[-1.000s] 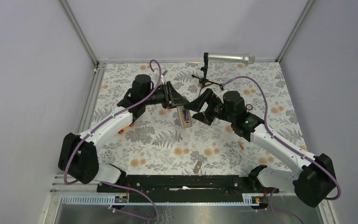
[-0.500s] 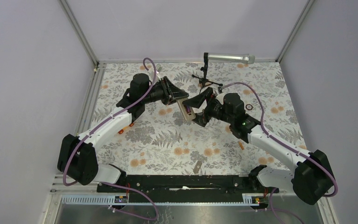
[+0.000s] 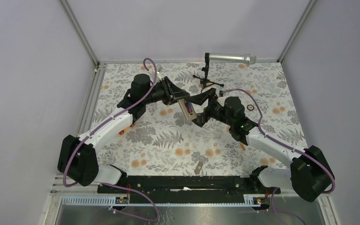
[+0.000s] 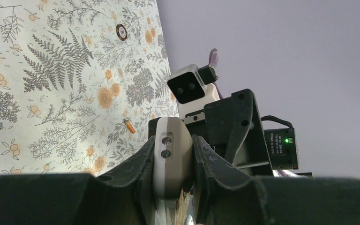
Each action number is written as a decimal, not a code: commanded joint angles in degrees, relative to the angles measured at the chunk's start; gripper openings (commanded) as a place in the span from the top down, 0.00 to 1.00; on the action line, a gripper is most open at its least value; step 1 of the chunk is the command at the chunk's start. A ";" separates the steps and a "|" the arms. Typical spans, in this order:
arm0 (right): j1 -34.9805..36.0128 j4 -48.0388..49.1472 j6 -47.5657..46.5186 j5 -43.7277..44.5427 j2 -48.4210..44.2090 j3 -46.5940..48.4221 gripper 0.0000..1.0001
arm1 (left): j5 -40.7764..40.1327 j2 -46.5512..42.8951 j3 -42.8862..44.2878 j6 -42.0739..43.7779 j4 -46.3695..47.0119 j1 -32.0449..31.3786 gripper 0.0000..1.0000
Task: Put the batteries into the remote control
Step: Load the battery into the remote control.
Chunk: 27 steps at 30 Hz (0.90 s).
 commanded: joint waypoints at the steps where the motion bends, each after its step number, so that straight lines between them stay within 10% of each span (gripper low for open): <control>1: -0.27 6.72 4.05 0.69 0.62 -0.57 0.02 | -0.81 -2.86 1.60 0.24 5.11 -0.32 1.00; 27: -0.28 8.54 4.34 -1.92 2.62 -1.18 0.37 | 0.10 -2.02 3.06 1.18 3.91 -0.33 1.00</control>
